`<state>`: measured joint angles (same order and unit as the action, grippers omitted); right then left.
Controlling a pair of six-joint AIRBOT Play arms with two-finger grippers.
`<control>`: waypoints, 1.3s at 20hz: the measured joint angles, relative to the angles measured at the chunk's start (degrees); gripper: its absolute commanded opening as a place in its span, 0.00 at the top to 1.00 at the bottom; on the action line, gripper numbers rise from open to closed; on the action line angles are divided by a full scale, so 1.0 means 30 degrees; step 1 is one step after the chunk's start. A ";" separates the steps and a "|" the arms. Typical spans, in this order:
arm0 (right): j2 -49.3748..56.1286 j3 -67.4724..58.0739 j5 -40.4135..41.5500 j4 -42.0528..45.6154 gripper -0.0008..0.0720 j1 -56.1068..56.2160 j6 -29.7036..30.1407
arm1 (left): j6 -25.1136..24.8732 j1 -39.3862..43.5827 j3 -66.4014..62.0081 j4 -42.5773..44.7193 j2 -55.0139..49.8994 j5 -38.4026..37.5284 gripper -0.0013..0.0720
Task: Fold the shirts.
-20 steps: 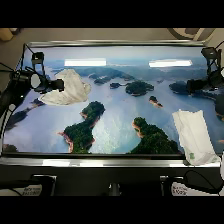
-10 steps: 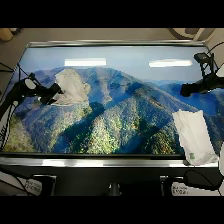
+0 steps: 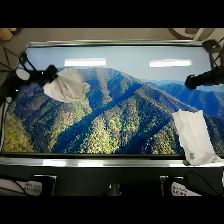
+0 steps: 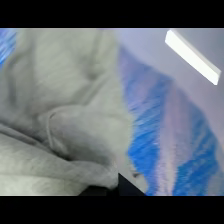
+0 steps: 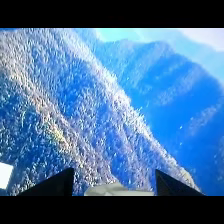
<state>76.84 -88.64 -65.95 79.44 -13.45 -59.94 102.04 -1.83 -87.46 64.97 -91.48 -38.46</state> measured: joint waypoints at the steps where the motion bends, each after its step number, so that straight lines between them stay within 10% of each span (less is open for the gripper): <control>1: -0.0896 -0.0124 0.0124 0.0000 0.31 0.0000 0.0095 | -0.1552 0.0597 -0.0495 -0.0095 0.1304 0.0175 0.95; 10: -1.0054 -0.0474 -0.0889 -0.0182 0.30 0.0000 0.0291 | -0.5989 0.7461 -0.1785 -0.0182 1.0353 0.0554 0.94; 18: -1.2458 -0.0474 -0.6390 0.1086 0.14 0.0000 0.0204 | -0.6302 1.2480 -0.0634 -0.0576 0.5486 -0.2237 0.93; 19: -1.2284 -0.0474 -0.6863 0.1158 0.14 0.0000 0.0211 | -0.6317 1.3194 -0.0561 -0.0976 0.4248 -0.2572 0.61; 20: -1.2007 -0.0474 -0.7184 0.1180 0.14 0.0000 0.0211 | -0.6317 1.3857 -0.0510 -0.1537 0.3024 -0.2820 0.07; 26: -0.8364 -0.0124 -0.8459 0.1202 0.15 0.0000 0.0211 | -0.5923 1.3697 -0.1370 -0.1785 -0.0743 -0.8269 0.00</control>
<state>51.75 -89.01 -91.33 83.05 -13.45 -59.31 84.27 39.27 -91.57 59.61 -93.71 -63.26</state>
